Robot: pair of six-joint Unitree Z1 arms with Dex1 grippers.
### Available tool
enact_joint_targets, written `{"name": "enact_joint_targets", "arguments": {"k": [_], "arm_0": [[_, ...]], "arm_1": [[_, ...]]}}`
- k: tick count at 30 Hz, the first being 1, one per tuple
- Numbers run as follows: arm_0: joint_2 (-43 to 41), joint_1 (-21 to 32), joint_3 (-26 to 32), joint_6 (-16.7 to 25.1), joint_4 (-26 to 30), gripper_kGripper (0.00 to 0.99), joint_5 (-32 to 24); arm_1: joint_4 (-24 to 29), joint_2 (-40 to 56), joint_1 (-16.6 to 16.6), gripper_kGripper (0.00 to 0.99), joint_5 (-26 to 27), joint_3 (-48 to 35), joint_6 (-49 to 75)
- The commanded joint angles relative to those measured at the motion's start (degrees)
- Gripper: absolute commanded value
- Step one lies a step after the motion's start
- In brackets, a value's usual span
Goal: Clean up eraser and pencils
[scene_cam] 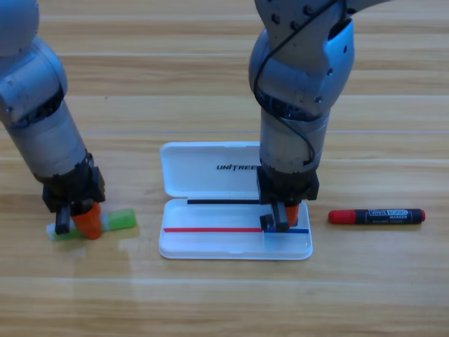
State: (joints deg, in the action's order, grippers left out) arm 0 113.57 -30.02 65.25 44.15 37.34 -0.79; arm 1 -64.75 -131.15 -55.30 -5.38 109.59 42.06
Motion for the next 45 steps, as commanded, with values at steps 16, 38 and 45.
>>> {"name": "enact_joint_targets", "arguments": {"k": [16, 38, 45], "arm_0": [[-2.74, 0.4, 5.59, 2.61, 11.18, 0.0, 0.79], [-7.57, -7.86, 27.39, 1.73, 31.31, 0.0, 0.53], [-5.81, -12.43, 32.4, 1.29, 33.77, 0.0, -1.31]], "arm_1": [[-1.17, -0.33, -0.78, 0.052, -0.6, -4.48, -0.13], [-5.65, 21.46, 2.13, 0.899, 3.97, -15.46, -0.75], [1.64, 18.3, 9.51, 0.899, -0.07, -24.25, 4.17]]}}
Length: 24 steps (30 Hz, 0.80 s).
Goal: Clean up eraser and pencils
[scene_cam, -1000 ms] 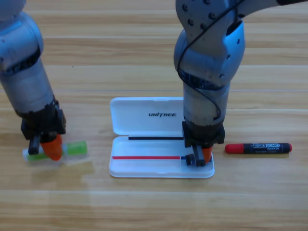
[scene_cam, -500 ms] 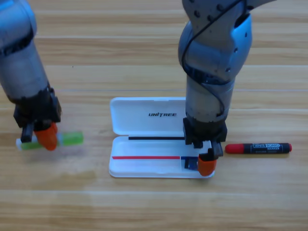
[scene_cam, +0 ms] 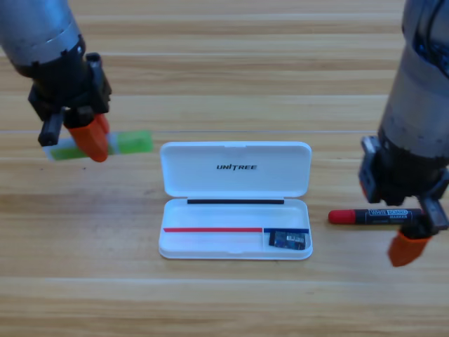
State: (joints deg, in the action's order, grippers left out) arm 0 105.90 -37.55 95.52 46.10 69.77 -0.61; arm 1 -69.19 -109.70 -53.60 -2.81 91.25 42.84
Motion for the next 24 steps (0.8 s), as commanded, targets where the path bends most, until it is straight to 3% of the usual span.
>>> {"name": "enact_joint_targets", "arguments": {"k": [1, 6, 17, 24], "arm_0": [[2.3, -5.61, 2.57, -0.66, 1.34, 0.0, -1.94], [5.81, -8.94, 4.15, -1.01, 0.9, 0.0, -2.38], [11.96, -14.04, 4.42, -2.77, -2.0, 0.0, -2.73], [14.95, -15.54, 4.33, -3.3, -4.29, 0.0, -2.38]], "arm_1": [[8.2, -4.03, 8.86, 0.899, -3.34, -7.05, 4.27], [13.21, -9.74, 12.29, 0.899, -5.01, -7.58, 7.34], [14.88, -16.95, 13.17, 0.807, -3.6, -4.76, 9.01], [14.79, -18.8, 13.17, 0.517, -3.08, -3.8, 9.72]]}}
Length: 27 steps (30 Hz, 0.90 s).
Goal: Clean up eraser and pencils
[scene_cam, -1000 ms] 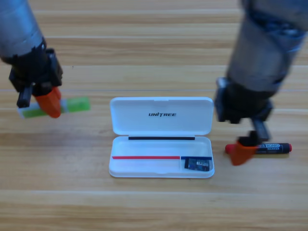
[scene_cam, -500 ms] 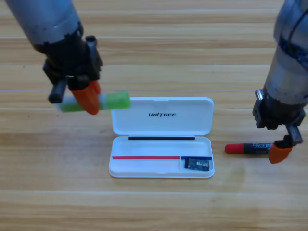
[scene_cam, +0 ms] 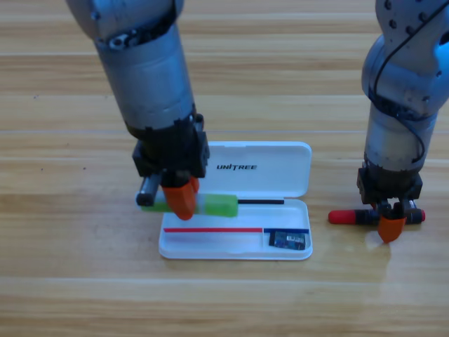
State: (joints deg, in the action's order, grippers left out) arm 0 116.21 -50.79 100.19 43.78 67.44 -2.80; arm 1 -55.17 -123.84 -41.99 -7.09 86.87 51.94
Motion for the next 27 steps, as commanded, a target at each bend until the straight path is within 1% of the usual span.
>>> {"name": "enact_joint_targets", "arguments": {"k": [1, 3, 6, 8, 17, 21, 27], "arm_0": [[5.08, -2.47, -0.34, -1.07, -2.41, 0.0, -0.19], [5.7, -2.56, -0.34, -1.15, -3.02, 0.0, -0.19], [6.75, -2.64, -0.34, -1.42, -3.72, 0.0, -0.28], [7.11, -2.73, -0.34, -1.59, -3.99, 0.0, -0.28], [8.86, -2.82, -0.34, -2.74, -4.87, 0.0, -0.19], [10.01, -2.82, 0.1, -4.23, -5.92, 0.0, 0.25], [12.11, -2.73, 1.5, -7.75, -6.01, 0.0, 2.01]], "arm_1": [[0.85, -4.92, 1.56, 0.5, 1.2, 0.67, 0.62], [0.85, -5.18, 1.56, 0.479, 1.12, 0.84, 0.62], [0.85, -5.44, 1.65, 0.17, 1.29, 0.93, 1.32], [0.76, -5.35, 1.74, 0.008, 1.64, 0.93, 1.68], [0.23, -2.28, 1.83, 0.0, 1.47, -0.56, 2.2], [-0.73, 0.8, 1.83, 0.0, 1.29, -1.44, 1.94], [-2.75, 5.9, 1.83, 0.0, 1.29, -2.5, 1.32]]}}
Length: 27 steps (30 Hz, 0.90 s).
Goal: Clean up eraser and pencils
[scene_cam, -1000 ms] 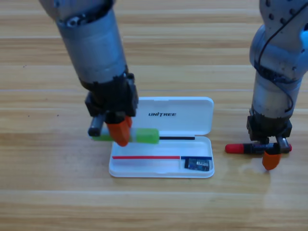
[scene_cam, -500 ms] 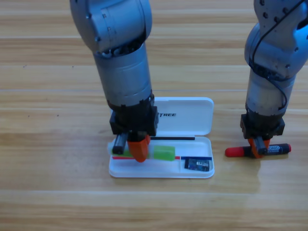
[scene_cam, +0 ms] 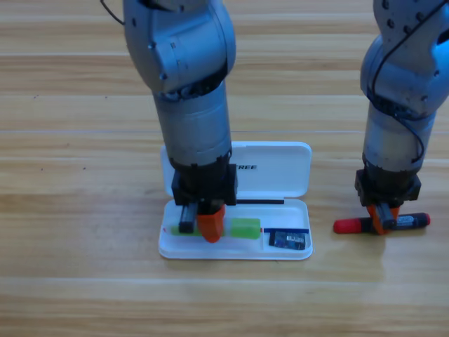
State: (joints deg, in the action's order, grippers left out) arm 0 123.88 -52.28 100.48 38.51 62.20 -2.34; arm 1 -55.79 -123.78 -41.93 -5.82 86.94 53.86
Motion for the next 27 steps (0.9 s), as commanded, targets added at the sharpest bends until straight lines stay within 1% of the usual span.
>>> {"name": "enact_joint_targets", "arguments": {"k": [1, 7, 14, 22, 27], "arm_0": [[4.62, -1.25, 1.21, -2.82, -0.76, 0.0, 1.64], [4.97, -1.07, 1.21, -4.05, -0.85, 0.0, 2.96], [4.97, -0.98, 0.95, -4.05, -1.02, 0.0, 3.04], [4.71, -0.81, -1.16, -4.23, -3.4, 0.0, 3.31], [4.62, -0.63, -1.77, -4.23, -3.84, 0.0, 3.66]], "arm_1": [[-2.39, 6.53, 1.68, 0.0, 0.02, -2.74, -0.6], [-3.98, 9.34, 0.89, 0.0, 0.02, -3.0, -0.95], [-4.24, 10.49, 0.36, 0.0, 0.02, -3.7, -1.04], [-4.5, 10.93, 0.36, 0.0, 0.02, -3.79, -0.95], [-4.5, 11.01, 0.27, 0.0, 0.02, -3.88, -0.95]]}}
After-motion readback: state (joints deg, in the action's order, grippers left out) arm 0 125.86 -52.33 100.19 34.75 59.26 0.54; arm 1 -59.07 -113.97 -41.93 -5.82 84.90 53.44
